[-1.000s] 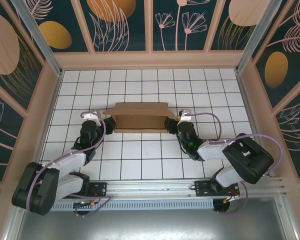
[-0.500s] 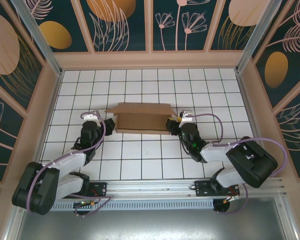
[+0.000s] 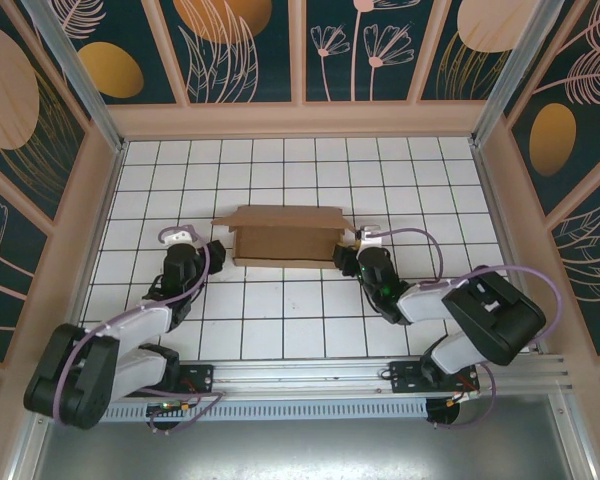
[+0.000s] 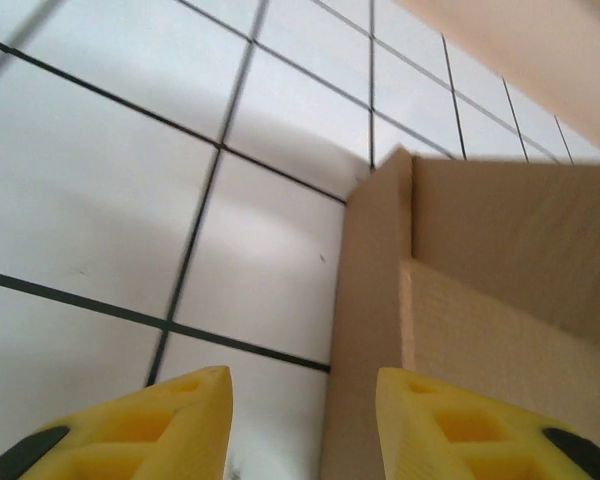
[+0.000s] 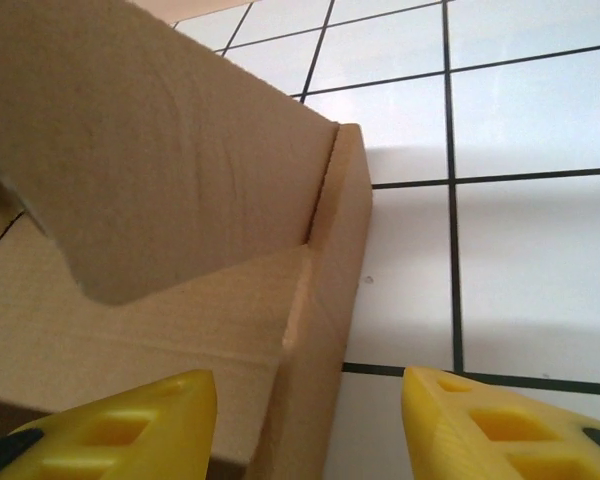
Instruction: Fold the paper box
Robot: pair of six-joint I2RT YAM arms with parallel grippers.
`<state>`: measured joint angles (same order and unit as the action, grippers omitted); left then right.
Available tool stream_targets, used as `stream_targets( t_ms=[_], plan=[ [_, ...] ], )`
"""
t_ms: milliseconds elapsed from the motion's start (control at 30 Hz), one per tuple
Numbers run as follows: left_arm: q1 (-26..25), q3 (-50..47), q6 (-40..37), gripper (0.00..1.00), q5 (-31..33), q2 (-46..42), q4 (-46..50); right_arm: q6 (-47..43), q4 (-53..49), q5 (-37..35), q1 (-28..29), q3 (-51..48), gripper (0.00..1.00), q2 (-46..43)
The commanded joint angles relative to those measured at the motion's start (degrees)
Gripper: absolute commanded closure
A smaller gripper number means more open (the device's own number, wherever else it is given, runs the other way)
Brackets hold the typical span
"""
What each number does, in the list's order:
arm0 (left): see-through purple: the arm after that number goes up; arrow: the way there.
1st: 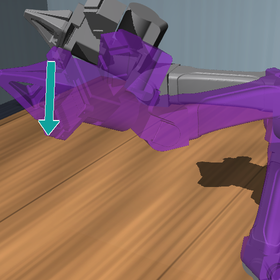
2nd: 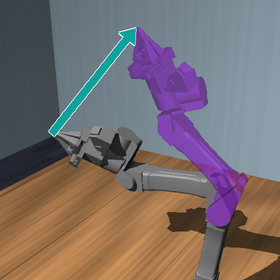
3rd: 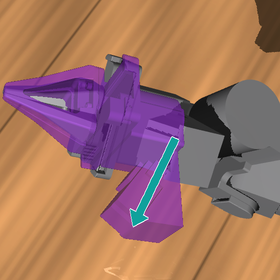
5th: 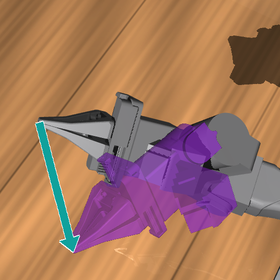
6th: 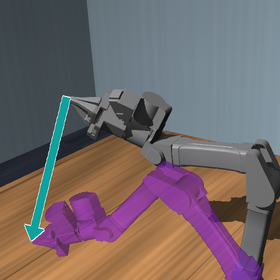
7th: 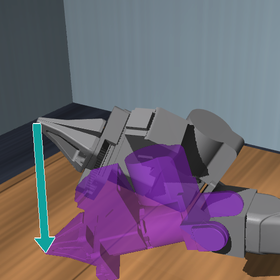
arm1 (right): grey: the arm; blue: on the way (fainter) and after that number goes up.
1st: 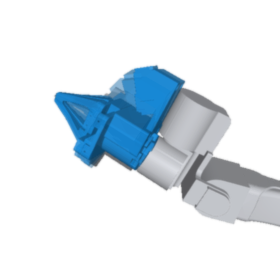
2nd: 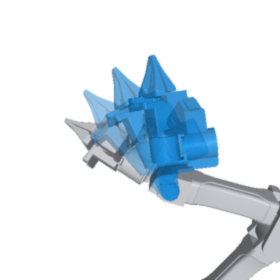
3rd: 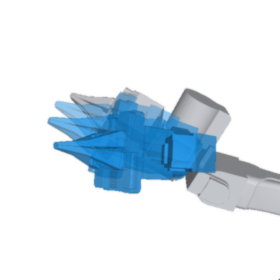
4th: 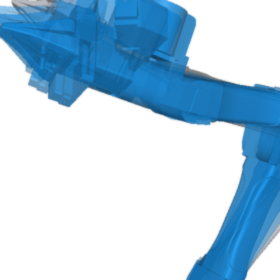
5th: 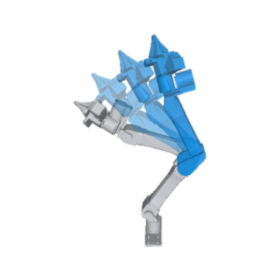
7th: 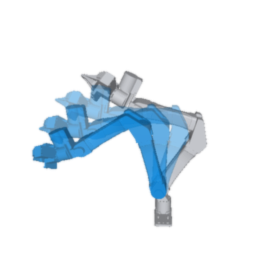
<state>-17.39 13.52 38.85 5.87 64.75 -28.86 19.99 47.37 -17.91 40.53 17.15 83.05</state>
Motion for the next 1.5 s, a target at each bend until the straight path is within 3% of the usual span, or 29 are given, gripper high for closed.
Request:
stream_targets(
  t_ms=[0, 167, 267, 400, 500, 567, 767, 833, 900, 967, 1067, 1133, 1233, 1467],
  plan=[
    [0.12, 2.72, 3.57, 0.58, 10.36, -3.95, 7.71, -1.82, 2.09, -2.78, -0.12, -2.27, 0.47, -4.72],
    [0.28, 9.94, 4.17, 0.53, 17.36, -5.23, 16.46, -0.06, 1.3, -5.69, -0.18, -4.78, 0.49, -11.01],
    [0.37, 14.79, 0.69, 0.5, 20.24, -4.84, 19.69, 4.35, -3.0, -9.0, -0.85, -4.94, 0.53, -14.92],
    [0.46, 21.0, -4.23, 0.47, 24.99, -4.79, 23.89, 15.63, -25.94, -19.14, -1.47, 2.07, 0.57, -20.09],
    [0.45, 25.3, -5.09, 0.49, 26.76, -4.87, 25.96, 16.86, -38.1, -22.25, -2.23, 7.07, 0.56, -22.54],
    [0.45, 29.05, -6.1, 0.51, 23.83, -3.54, 27.92, 13.23, -40.62, -19.52, -3.36, 9.1, 0.55, -24.55],
    [0.34, 41.8, -11.33, 0.63, 4.49, 7.23, 36.14, -3.31, -46.53, -17.04, -4.31, 18.76, 0.54, -25.21],
    [0.39, 45.7, -11.77, 0.67, -0.02, 10.36, 37.61, -6.82, -47.55, -10.07, -5.92, 22.55, 0.64, -24.04],
    [0.28, 47.36, -12.48, 0.71, -2.91, 12.66, 38.18, -6.39, -48.23, -2.05, -8.28, 26.01, 0.85, -22.33],
    [0.32, 48.17, -13.2, 0.76, -4.17, 14.41, 38.95, -4.82, -48.07, 9.02, -11.56, 29.33, 1.0, -19.01],
    [0.29, 47.61, -14.27, 0.76, -5.4, 15.88, 39.43, -3.13, -49.85, 15.47, -12.69, 35.17, 1.0, -12.18],
    [0.3, 46.91, -14.59, 0.76, -6.27, 16.92, 39.45, -1.67, -56.25, 16.77, -13.1, 41.96, 1.0, -5.31],
    [0.29, 45.72, -14.18, 0.76, -8.53, 18.35, 39.04, -1.74, -62.52, 20.61, -13.11, 48.81, 0.92, 2.64],
    [0.11, 38.58, -9.87, 0.78, -12.88, 19.45, 35.19, -3.11, -61.79, 20.68, -12.12, 45.41, 0.88, 9.06]
  ],
)
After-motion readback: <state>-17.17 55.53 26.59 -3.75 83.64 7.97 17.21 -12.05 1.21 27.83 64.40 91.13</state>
